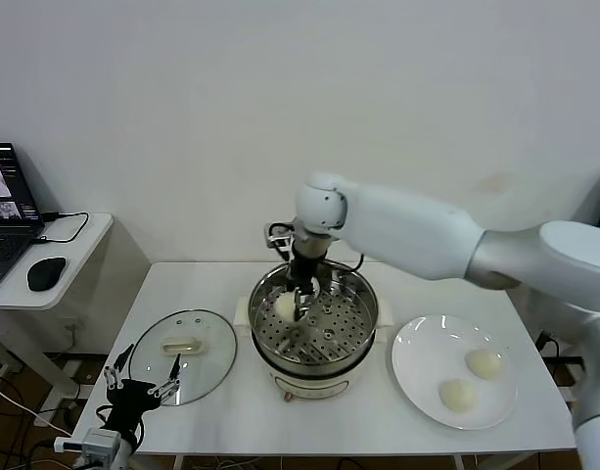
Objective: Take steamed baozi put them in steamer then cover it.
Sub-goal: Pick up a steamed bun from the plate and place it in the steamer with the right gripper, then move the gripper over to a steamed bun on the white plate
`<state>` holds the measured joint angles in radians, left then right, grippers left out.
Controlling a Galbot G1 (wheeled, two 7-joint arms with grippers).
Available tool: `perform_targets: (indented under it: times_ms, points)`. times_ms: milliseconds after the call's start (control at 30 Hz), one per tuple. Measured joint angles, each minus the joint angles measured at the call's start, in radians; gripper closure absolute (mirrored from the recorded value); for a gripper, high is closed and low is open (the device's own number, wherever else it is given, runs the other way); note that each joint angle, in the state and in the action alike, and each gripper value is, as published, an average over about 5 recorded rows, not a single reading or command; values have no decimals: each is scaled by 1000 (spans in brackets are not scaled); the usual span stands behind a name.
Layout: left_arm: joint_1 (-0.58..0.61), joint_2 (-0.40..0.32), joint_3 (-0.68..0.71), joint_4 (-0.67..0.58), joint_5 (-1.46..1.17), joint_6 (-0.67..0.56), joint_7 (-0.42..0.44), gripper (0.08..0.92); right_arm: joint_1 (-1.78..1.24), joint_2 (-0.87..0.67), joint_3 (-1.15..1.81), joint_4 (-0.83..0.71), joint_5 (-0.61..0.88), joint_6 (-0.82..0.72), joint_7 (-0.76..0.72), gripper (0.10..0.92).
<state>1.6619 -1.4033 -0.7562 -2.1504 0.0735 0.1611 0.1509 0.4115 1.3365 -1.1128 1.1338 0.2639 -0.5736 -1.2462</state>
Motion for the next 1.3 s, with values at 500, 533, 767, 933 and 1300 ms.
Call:
perform_targets:
  times_ms: [500,533,767,933,1300]
  points:
    - [-8,-7,10,14,-5,2,4,177,-59,69,38,-86,-61,10,11,363]
    - [-8,-8,11,14,-5,2,4,177,-60,69,39,-87,-63,10,11,335]
    - [-5,-9,9,12,-4,3,6,177,-57,54,57,-72,-66,2,11,207]
    - [-1,-15,11,7,0,4,6,177,-39,13,69,-22,-56,-8,12,203]
    - [13,-24,14,0,10,4,7,177,85,-229,97,199,26,15,-11,203]
